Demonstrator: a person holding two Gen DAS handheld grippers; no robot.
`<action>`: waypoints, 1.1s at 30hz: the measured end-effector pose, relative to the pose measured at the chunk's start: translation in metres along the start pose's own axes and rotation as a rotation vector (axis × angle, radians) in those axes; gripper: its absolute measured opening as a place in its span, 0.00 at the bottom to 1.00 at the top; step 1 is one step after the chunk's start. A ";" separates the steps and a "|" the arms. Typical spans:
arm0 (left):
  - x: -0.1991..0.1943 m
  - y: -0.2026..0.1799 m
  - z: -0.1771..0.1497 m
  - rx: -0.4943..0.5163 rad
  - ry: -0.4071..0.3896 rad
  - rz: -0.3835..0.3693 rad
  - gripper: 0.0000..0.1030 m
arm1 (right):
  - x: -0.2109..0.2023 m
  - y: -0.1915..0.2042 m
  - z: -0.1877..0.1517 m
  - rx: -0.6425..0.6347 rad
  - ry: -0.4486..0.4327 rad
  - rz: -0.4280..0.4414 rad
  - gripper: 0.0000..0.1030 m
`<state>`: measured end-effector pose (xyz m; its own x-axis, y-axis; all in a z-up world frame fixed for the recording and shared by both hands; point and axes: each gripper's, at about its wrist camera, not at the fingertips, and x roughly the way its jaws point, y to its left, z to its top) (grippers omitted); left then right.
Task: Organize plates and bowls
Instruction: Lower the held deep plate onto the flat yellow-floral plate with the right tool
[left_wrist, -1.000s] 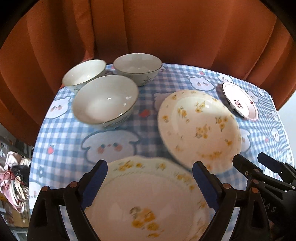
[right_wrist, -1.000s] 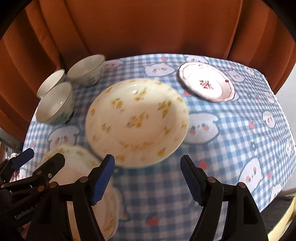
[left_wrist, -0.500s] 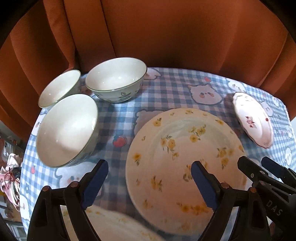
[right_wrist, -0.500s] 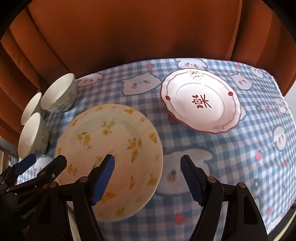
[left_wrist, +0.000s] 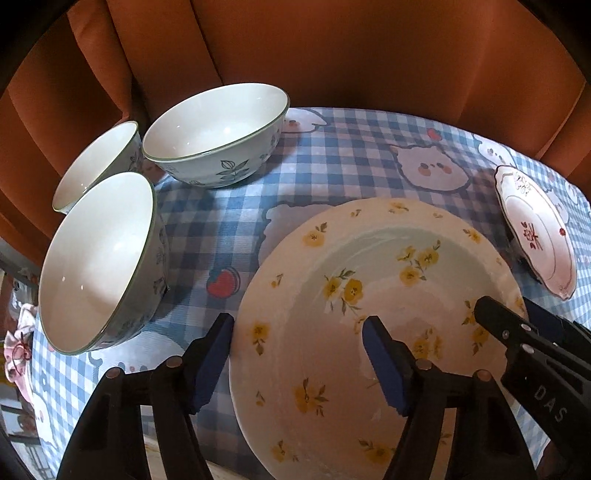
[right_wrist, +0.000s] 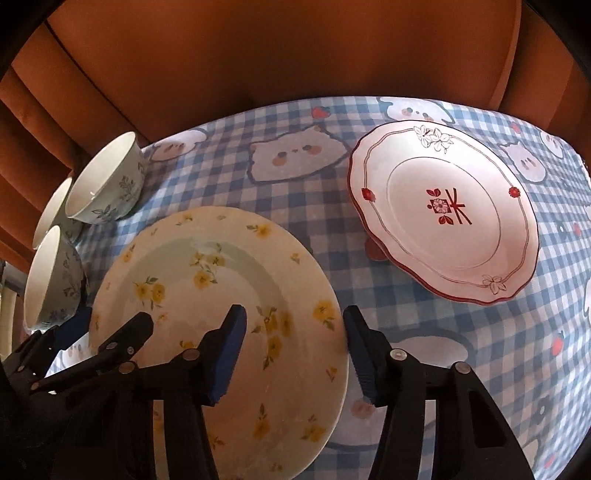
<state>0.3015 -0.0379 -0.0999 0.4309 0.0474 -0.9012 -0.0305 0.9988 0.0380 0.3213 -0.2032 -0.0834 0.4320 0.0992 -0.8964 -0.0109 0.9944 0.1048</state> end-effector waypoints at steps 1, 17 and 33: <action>0.000 -0.002 -0.001 0.010 -0.003 0.009 0.70 | 0.001 0.000 0.000 0.000 0.002 -0.005 0.51; -0.019 -0.026 -0.029 0.106 0.056 -0.071 0.70 | -0.019 -0.024 -0.031 0.043 0.047 -0.084 0.51; -0.032 -0.048 -0.054 0.173 0.082 -0.080 0.73 | -0.043 -0.050 -0.076 0.064 0.076 -0.130 0.55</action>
<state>0.2401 -0.0882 -0.0964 0.3508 -0.0261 -0.9361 0.1597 0.9866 0.0323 0.2349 -0.2548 -0.0829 0.3569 -0.0256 -0.9338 0.0990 0.9950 0.0106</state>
